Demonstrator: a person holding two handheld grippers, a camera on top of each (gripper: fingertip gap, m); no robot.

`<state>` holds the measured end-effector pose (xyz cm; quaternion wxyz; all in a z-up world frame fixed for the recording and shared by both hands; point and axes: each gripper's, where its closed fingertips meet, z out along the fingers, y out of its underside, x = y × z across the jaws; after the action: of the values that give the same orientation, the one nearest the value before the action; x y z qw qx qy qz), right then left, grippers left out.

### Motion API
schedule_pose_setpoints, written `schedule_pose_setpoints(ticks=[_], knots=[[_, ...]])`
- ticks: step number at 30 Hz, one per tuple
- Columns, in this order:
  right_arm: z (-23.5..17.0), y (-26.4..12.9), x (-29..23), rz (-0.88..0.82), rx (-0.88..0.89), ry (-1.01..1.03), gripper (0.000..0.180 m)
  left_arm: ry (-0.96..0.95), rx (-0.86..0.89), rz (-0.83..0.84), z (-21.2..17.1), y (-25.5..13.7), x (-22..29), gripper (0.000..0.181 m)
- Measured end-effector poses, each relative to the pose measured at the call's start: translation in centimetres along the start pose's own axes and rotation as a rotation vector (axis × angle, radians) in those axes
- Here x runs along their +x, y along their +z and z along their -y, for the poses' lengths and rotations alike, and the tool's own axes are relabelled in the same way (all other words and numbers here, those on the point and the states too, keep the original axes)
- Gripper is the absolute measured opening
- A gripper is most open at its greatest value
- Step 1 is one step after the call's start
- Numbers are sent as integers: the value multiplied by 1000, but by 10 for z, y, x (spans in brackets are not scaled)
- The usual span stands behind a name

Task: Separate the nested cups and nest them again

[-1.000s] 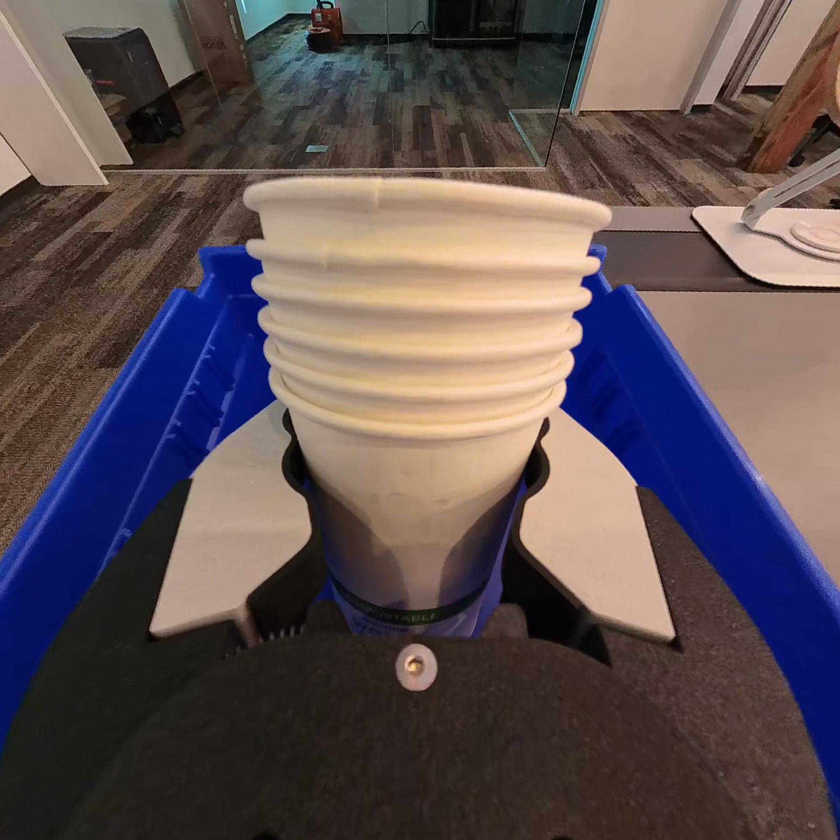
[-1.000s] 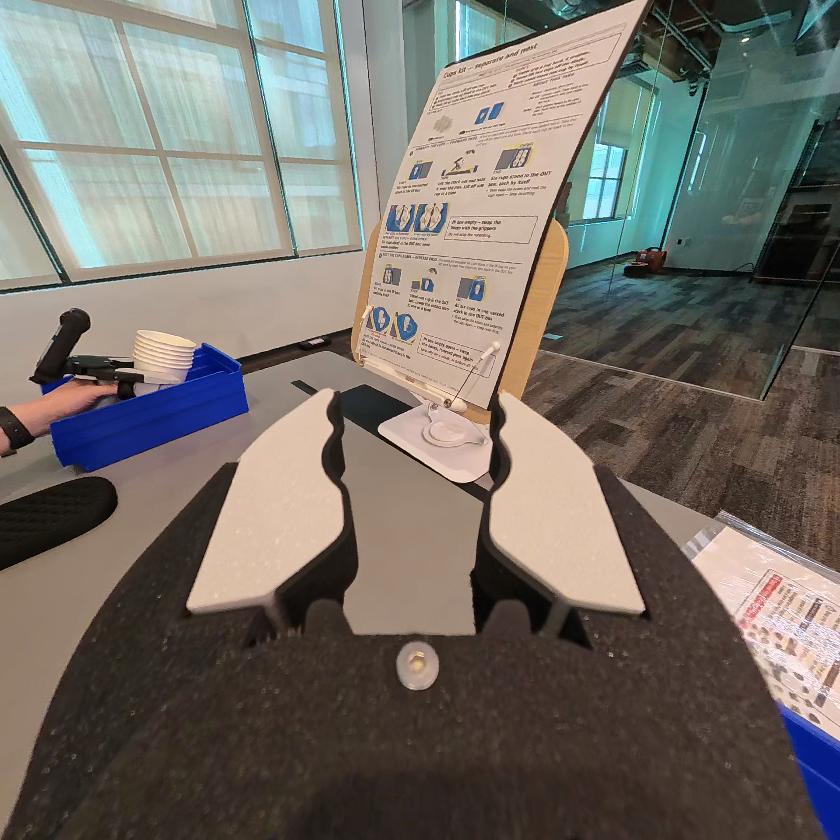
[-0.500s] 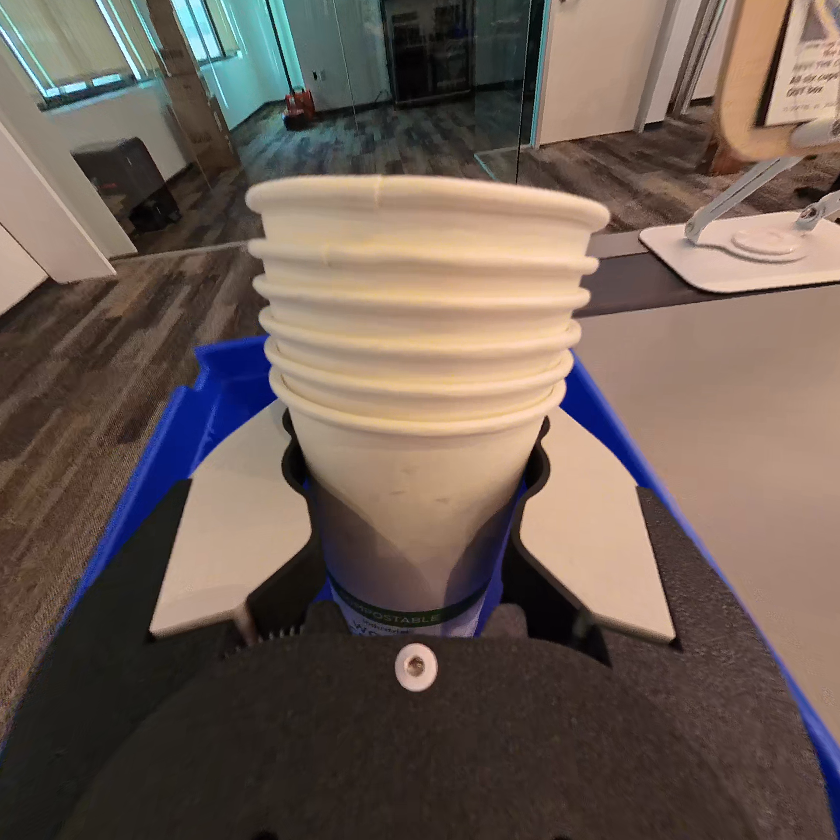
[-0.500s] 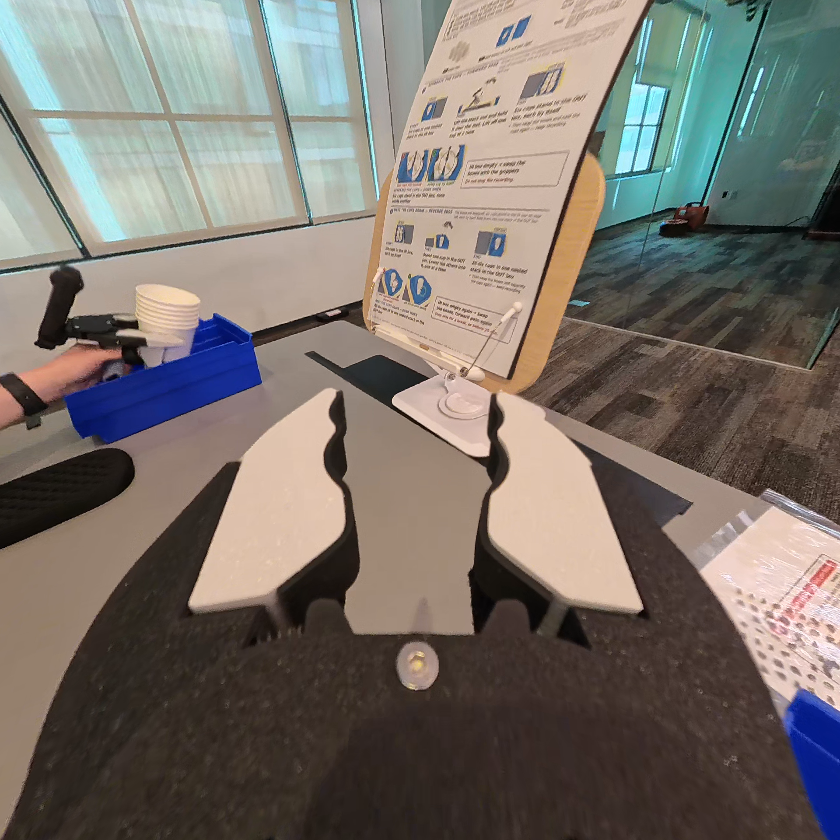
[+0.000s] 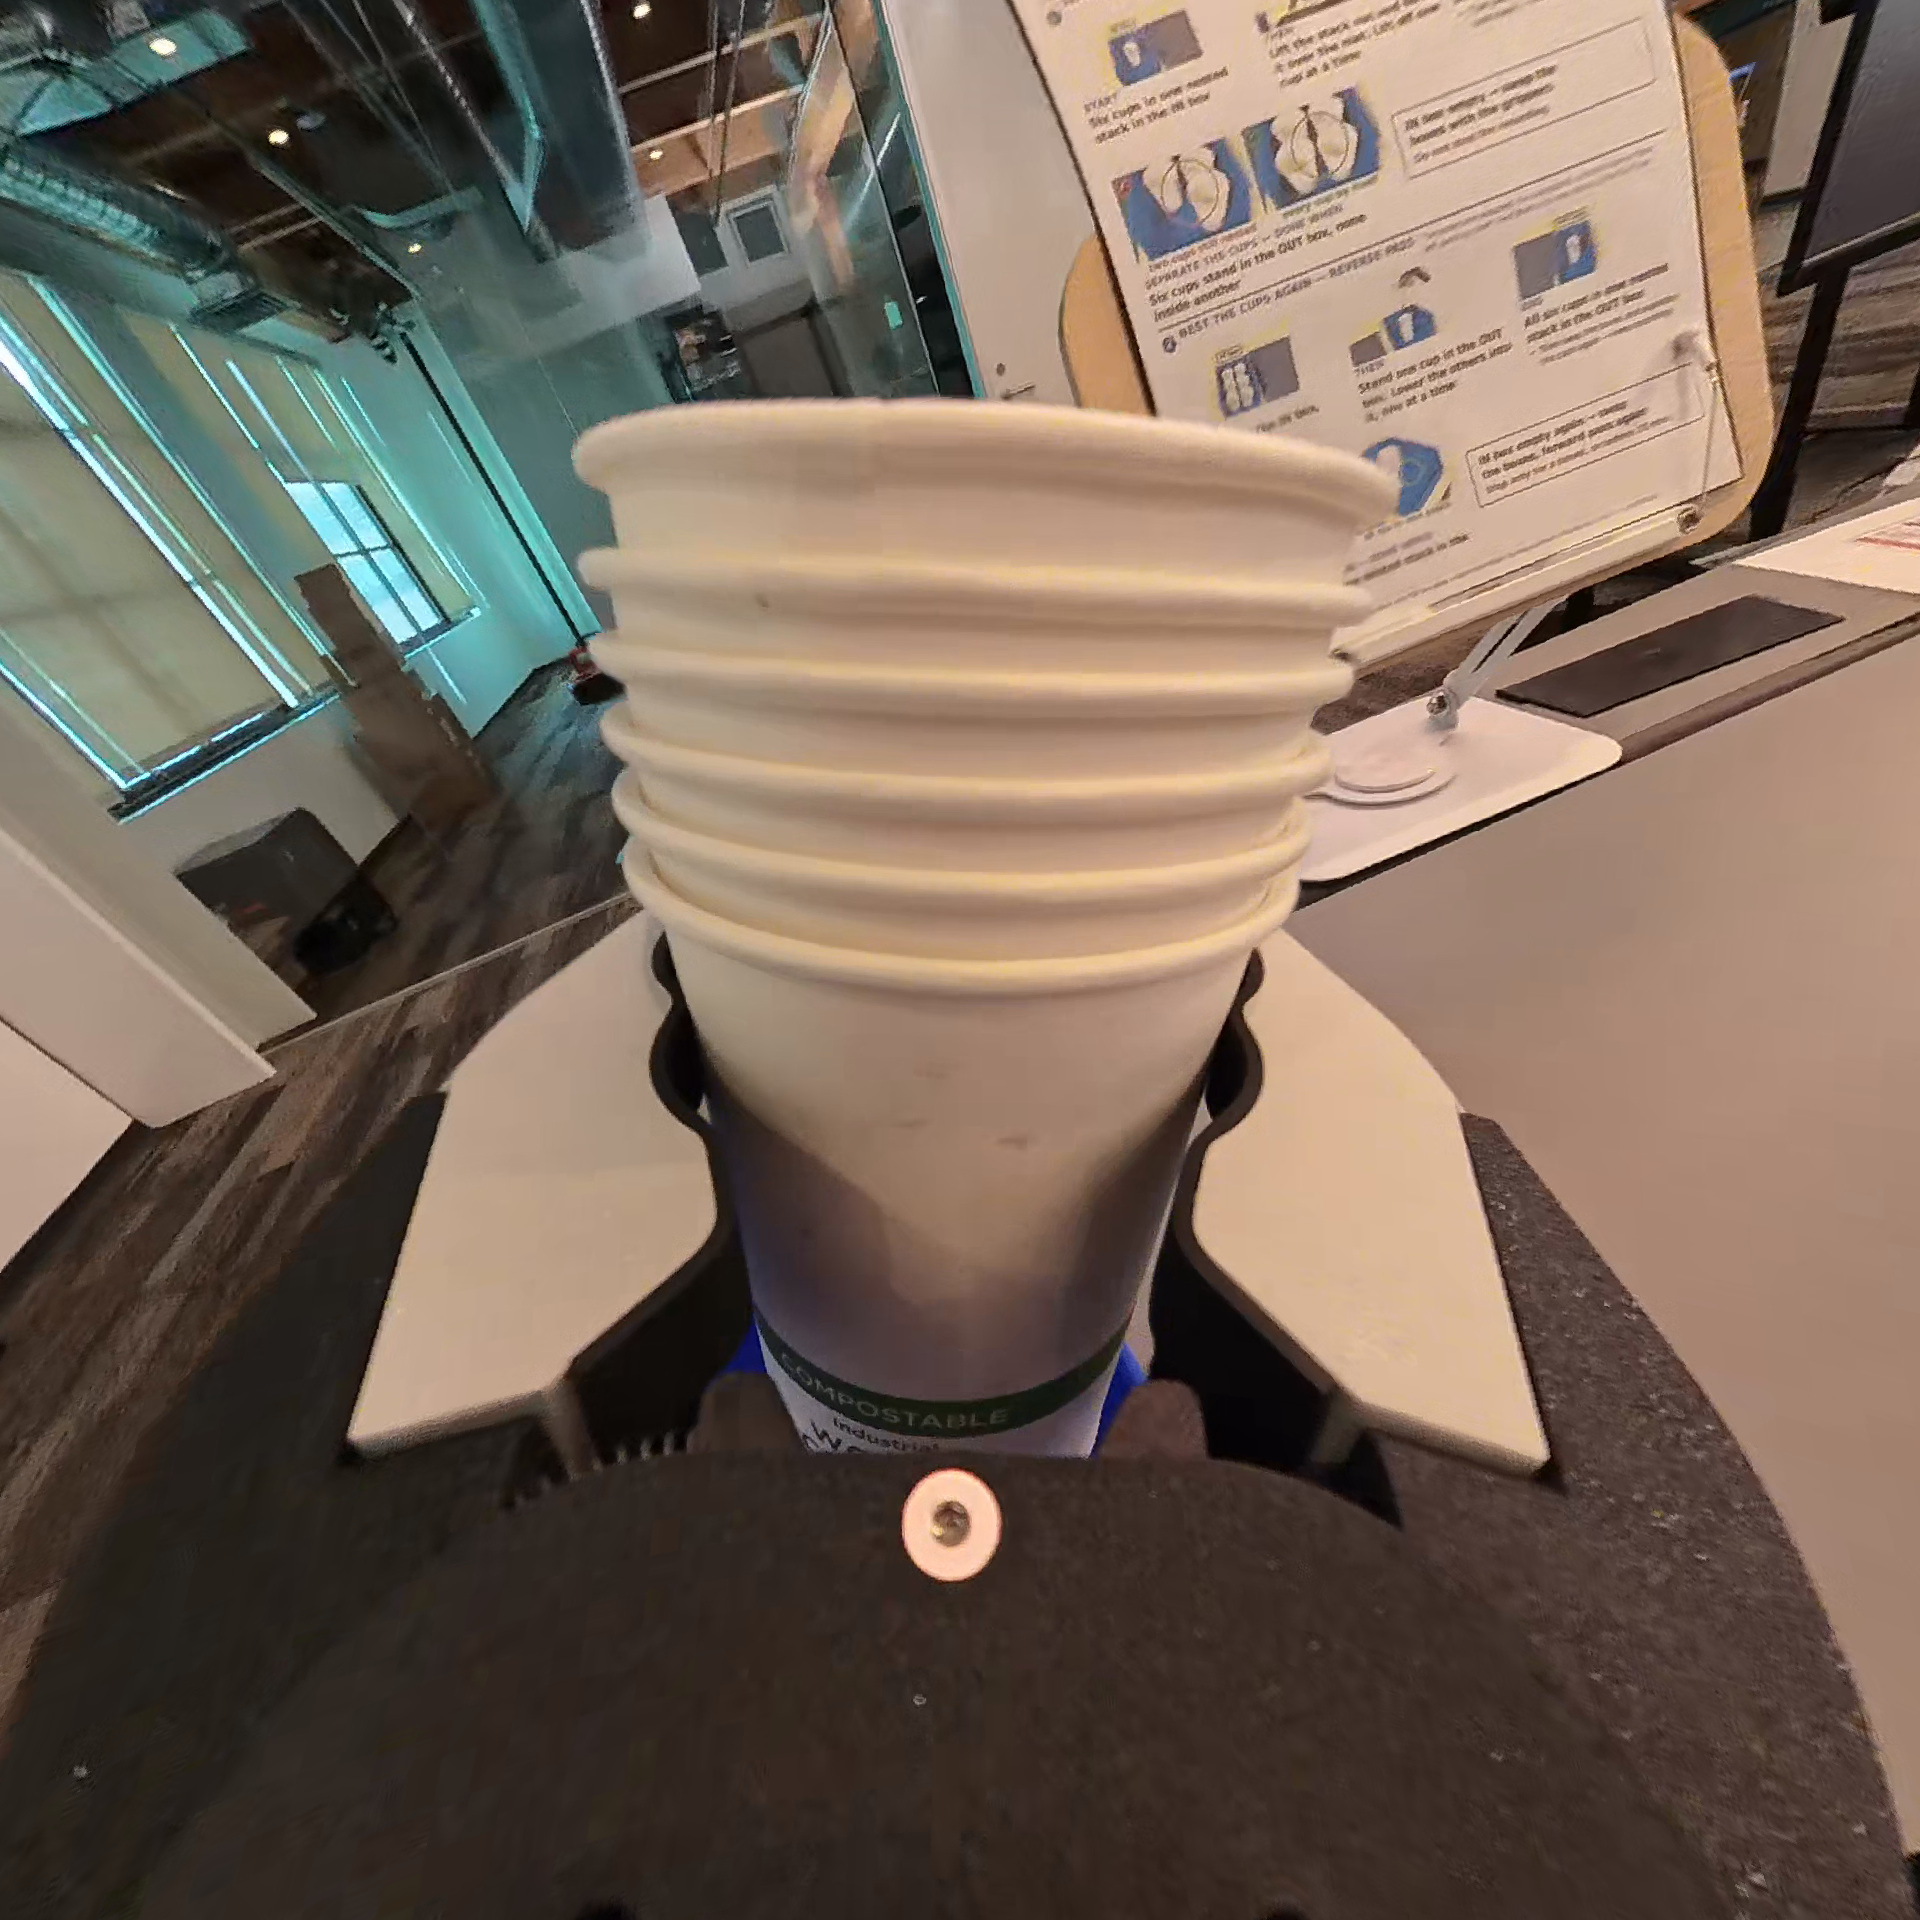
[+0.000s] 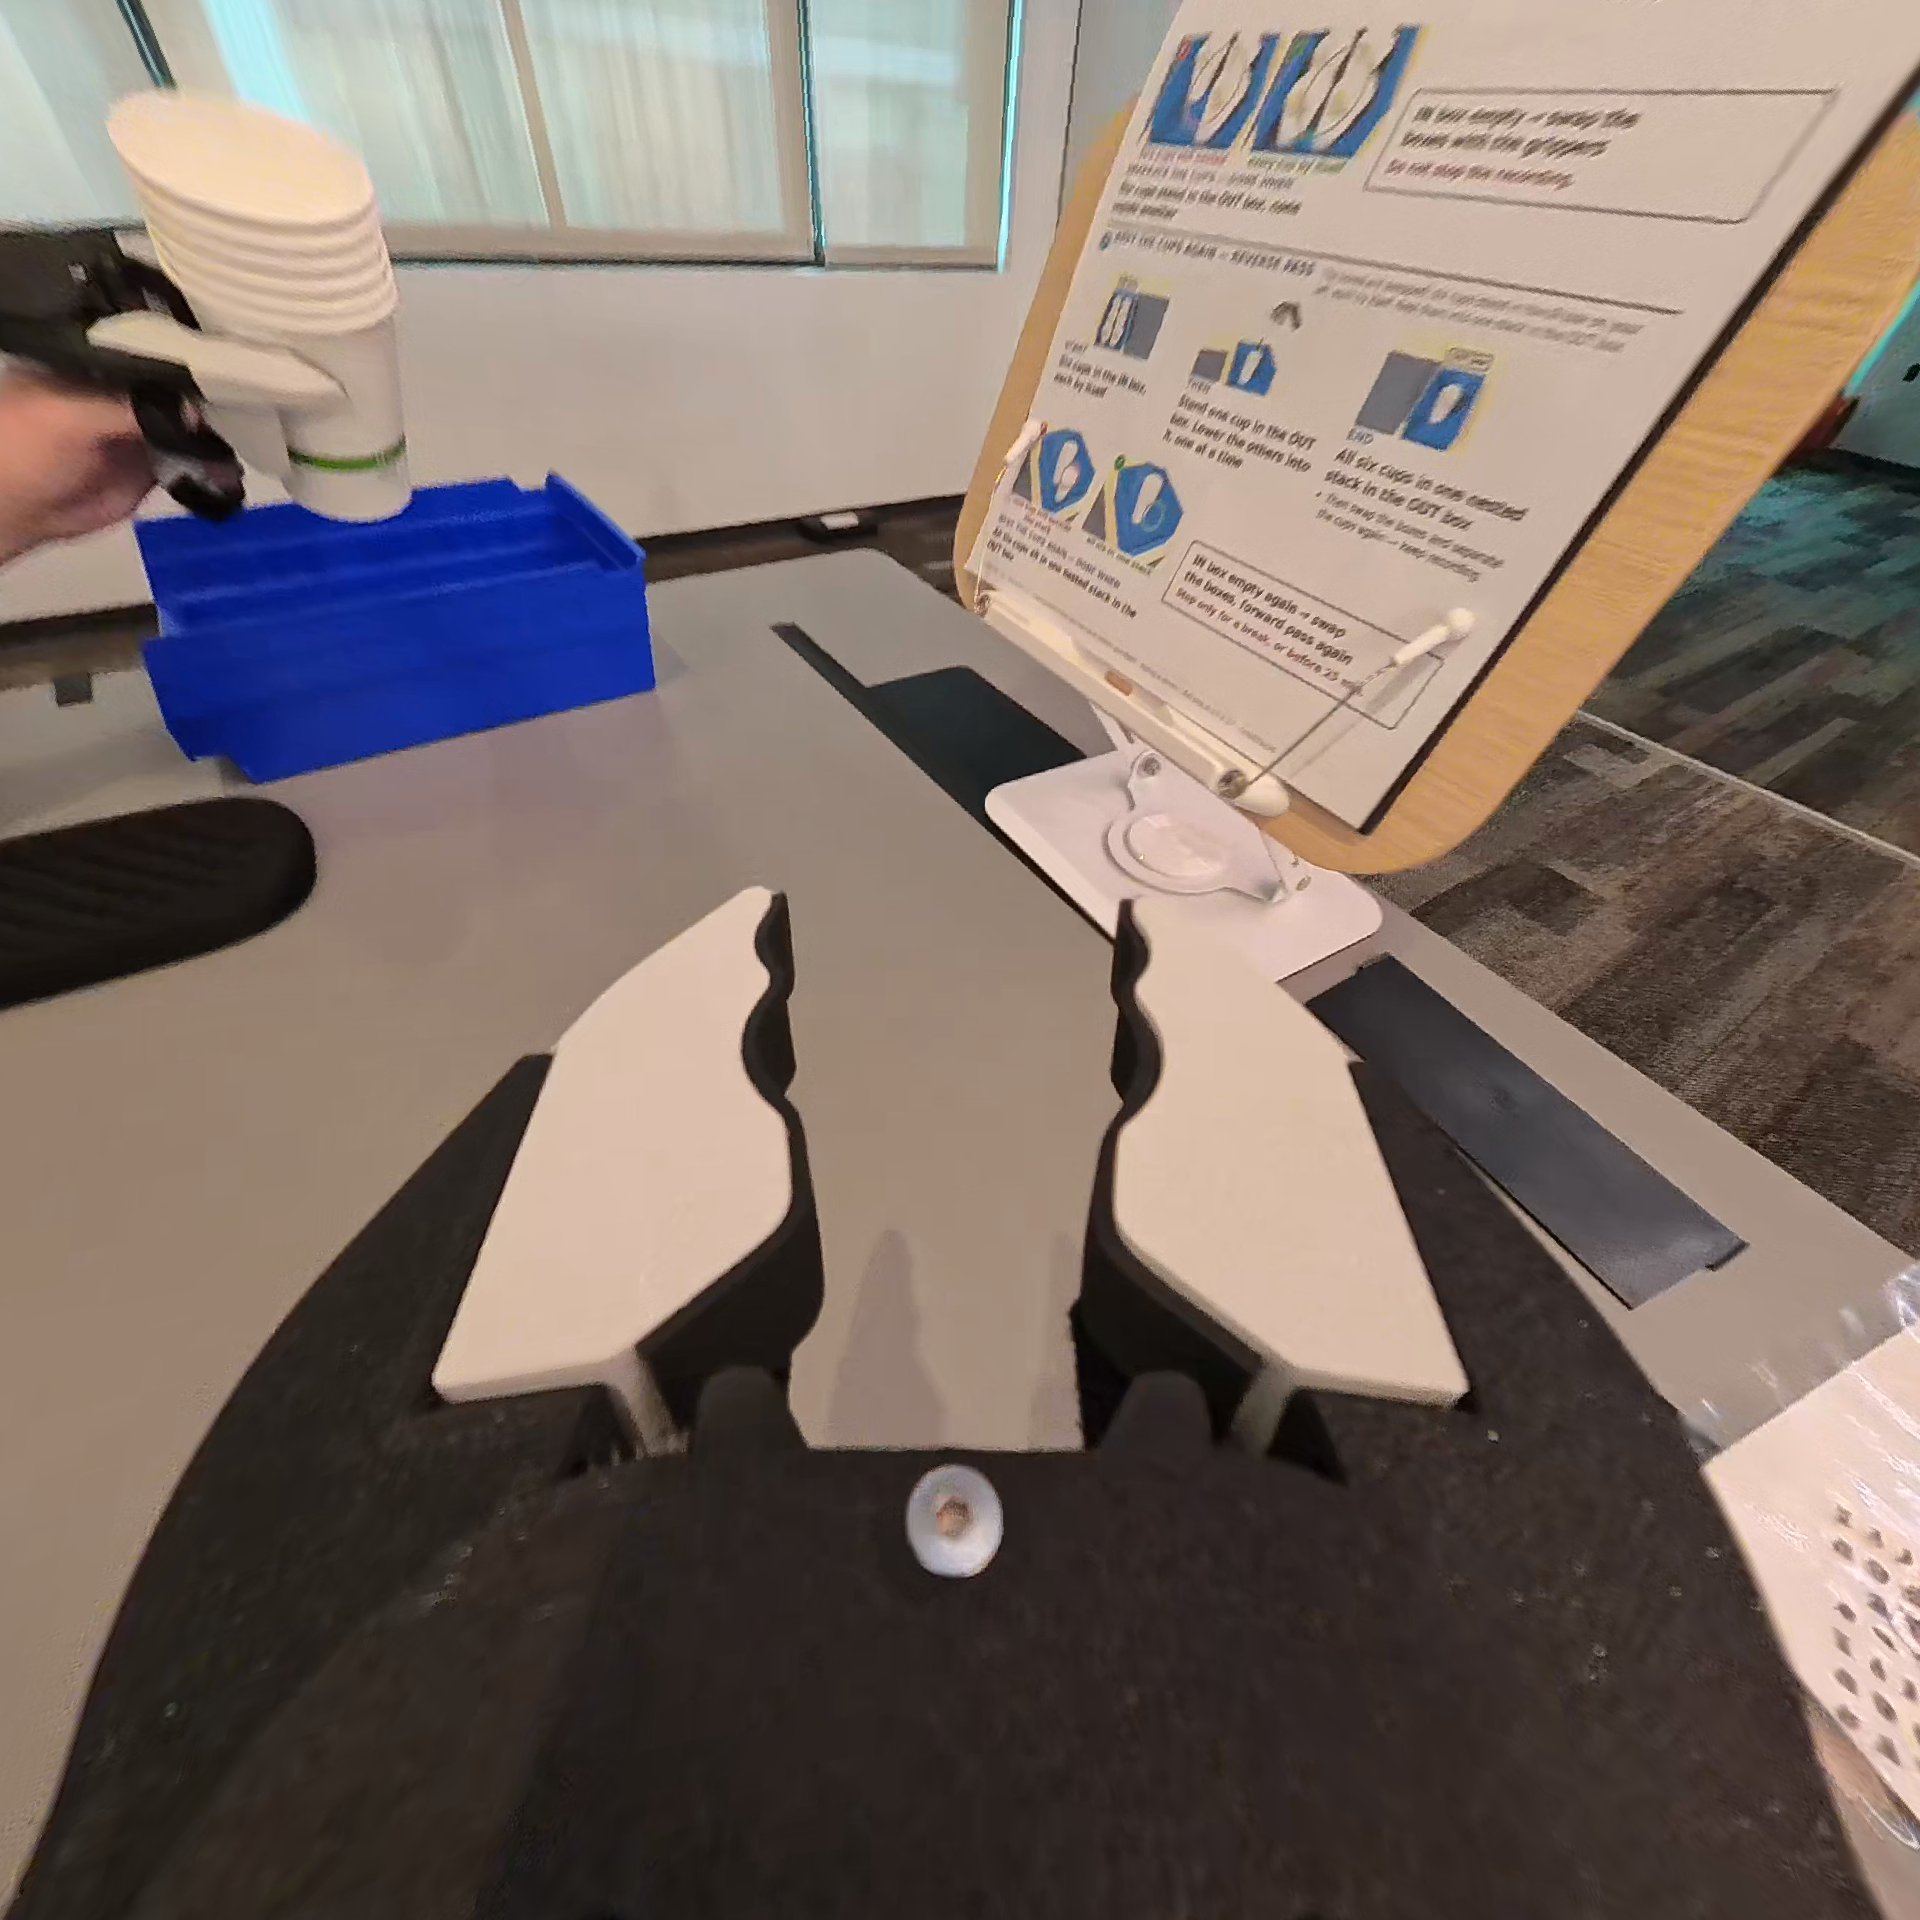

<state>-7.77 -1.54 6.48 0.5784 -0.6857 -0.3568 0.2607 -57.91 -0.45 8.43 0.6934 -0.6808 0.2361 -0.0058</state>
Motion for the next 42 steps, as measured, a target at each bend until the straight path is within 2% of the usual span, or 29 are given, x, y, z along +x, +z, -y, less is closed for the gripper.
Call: schedule_pose_setpoints(ticks=[4, 8, 16, 21, 27, 31, 35, 39, 42], knots=[[-2, 13, -15, 50, -13, 10, 58, 21, -16, -10, 2, -4, 3, 97], [0, 28, -38, 116, -33, -12, 59, -51, 14, -116, 15, -8, 29, 97], [21, 56, -127, 441, 38, 25, 59, -365, 162, -530, 87, -15, 137, 97], [27, 69, -174, 583, 82, 62, 69, -556, 226, -796, 132, -14, 204, 96], [42, 74, -214, 729, 207, 139, 85, -537, 233, -977, 163, -9, 282, 96], [44, 71, -219, 762, 237, 159, 92, -464, 230, -1014, 171, -2, 318, 97], [44, 69, -214, 751, 242, 159, 95, -454, 247, -1061, 179, -2, 338, 96], [49, 61, -215, 819, 273, 201, 97, -444, 247, -1081, 179, -1, 351, 96], [49, 61, -213, 814, 280, 192, 91, -442, 243, -1084, 177, 1, 357, 96]])
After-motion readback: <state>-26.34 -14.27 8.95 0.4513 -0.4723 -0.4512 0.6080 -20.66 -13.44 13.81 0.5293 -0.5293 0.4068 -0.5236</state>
